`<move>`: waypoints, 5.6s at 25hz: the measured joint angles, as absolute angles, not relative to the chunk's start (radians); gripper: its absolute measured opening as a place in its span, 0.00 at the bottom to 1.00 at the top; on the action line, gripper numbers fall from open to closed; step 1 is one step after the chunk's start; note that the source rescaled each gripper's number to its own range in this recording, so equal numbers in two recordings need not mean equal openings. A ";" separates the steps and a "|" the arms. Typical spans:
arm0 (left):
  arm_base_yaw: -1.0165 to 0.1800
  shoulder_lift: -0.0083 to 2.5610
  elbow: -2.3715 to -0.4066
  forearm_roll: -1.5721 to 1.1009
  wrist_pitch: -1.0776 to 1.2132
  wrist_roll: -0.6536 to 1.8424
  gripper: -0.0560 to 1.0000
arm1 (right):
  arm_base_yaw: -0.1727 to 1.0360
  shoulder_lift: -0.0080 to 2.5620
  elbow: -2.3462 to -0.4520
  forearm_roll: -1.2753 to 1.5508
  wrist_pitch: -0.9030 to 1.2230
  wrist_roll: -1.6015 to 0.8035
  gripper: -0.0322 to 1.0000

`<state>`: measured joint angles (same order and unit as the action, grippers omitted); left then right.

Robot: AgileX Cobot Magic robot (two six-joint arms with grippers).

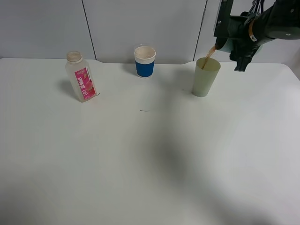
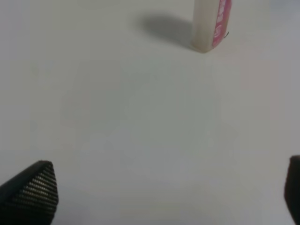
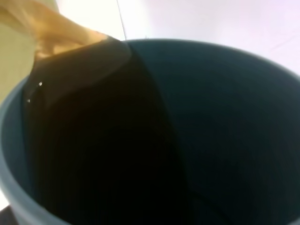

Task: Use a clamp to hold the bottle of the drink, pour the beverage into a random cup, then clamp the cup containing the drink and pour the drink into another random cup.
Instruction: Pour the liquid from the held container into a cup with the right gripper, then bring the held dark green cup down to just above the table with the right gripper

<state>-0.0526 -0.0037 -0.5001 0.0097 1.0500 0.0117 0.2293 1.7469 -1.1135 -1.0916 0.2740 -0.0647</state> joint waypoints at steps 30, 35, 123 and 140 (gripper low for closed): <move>-0.053 -0.004 -0.500 0.010 1.050 0.012 0.93 | 0.241 1.747 -1.116 -1.287 0.304 -0.065 0.03; -0.053 -0.004 -0.500 0.010 1.050 0.012 0.93 | 0.241 1.747 -1.116 -1.351 0.305 -0.065 0.03; -0.053 -0.004 -0.500 0.010 1.050 0.012 0.93 | 0.572 1.941 -1.306 -0.681 -0.377 0.624 0.03; -0.053 -0.004 -0.500 0.010 1.050 0.012 0.93 | 0.597 2.135 -1.320 -0.758 -0.449 0.550 0.03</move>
